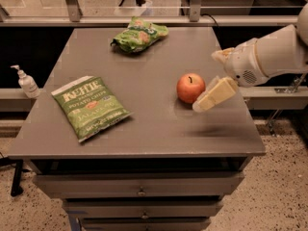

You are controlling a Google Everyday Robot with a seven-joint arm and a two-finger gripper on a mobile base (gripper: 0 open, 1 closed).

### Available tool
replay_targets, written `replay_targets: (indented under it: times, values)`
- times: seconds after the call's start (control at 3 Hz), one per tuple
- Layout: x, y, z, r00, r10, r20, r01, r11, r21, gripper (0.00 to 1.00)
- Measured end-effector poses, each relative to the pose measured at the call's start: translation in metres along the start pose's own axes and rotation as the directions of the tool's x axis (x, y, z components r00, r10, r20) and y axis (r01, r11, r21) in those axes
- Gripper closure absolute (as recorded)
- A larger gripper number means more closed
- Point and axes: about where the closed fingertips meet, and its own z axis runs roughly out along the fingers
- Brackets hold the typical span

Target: Move apple near green rice chip bag

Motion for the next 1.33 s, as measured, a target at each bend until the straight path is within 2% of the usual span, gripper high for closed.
replay_targets:
  times: [0.67,1.0,1.33]
  values:
    - [0.006,0.0,0.041,0.997,0.04,0.073,-0.038,0.999,-0.024,0.0]
    - [0.008,-0.001,0.054,0.992,0.077,0.095,-0.075,0.9969,-0.022,0.26]
    - [0.009,-0.001,0.058,0.99,0.096,0.107,-0.094,0.9954,-0.02,0.49]
